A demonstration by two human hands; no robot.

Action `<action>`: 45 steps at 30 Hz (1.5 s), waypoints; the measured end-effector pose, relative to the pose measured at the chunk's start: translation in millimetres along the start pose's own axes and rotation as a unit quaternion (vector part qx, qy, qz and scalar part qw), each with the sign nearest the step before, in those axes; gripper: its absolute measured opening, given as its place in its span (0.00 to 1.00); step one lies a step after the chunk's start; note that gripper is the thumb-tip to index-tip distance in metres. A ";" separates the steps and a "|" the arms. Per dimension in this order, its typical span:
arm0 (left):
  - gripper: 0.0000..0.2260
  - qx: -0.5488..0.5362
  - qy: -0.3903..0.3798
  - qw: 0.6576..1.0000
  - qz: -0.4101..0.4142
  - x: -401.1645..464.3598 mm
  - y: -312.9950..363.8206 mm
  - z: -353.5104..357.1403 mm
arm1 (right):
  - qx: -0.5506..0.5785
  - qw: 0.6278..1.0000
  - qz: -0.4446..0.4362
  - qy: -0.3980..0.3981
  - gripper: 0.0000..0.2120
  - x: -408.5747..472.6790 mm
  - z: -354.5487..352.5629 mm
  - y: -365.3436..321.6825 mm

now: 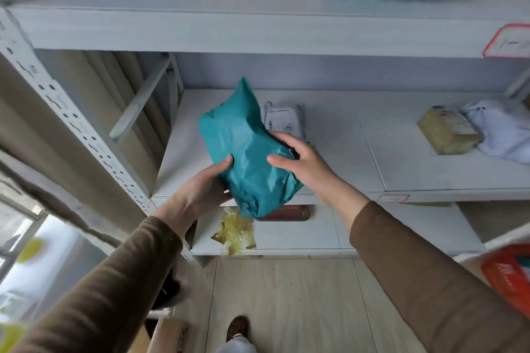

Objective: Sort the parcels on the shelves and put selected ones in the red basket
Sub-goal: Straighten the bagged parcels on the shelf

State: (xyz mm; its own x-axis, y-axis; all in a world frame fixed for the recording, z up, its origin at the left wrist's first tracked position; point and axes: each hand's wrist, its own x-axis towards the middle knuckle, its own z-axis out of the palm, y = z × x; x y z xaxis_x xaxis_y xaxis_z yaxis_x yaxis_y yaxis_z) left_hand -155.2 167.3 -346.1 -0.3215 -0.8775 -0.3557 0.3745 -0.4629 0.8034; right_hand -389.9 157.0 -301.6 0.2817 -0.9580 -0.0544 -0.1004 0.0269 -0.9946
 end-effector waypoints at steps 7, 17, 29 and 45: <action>0.17 0.323 0.134 0.891 0.289 -29.6 -4.7 70.0 | 0.022 0.994 0.061 0.087 0.15 -49.2 -38.4 26.4; 0.12 0.689 0.140 0.449 0.551 -32.9 -28.1 53.5 | 0.405 0.906 0.125 0.006 0.41 -84.0 -54.2 20.5; 0.25 0.337 0.346 0.820 0.308 -21.0 -22.7 9.4 | 0.355 0.924 0.138 0.039 0.21 -52.3 -6.0 47.3; 0.22 0.015 0.237 0.969 0.061 53.0 19.6 -103.1 | 0.232 0.936 0.232 0.129 0.16 129.3 127.2 80.8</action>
State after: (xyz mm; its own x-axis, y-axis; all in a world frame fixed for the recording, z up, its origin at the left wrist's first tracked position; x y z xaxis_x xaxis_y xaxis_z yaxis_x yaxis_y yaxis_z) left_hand -75.2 98.8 -398.4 0.1619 -0.8878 -0.4308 0.3570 -0.3543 0.8643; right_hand -240.2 71.7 -400.3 0.0647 -0.8476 -0.5267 0.2867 0.5213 -0.8038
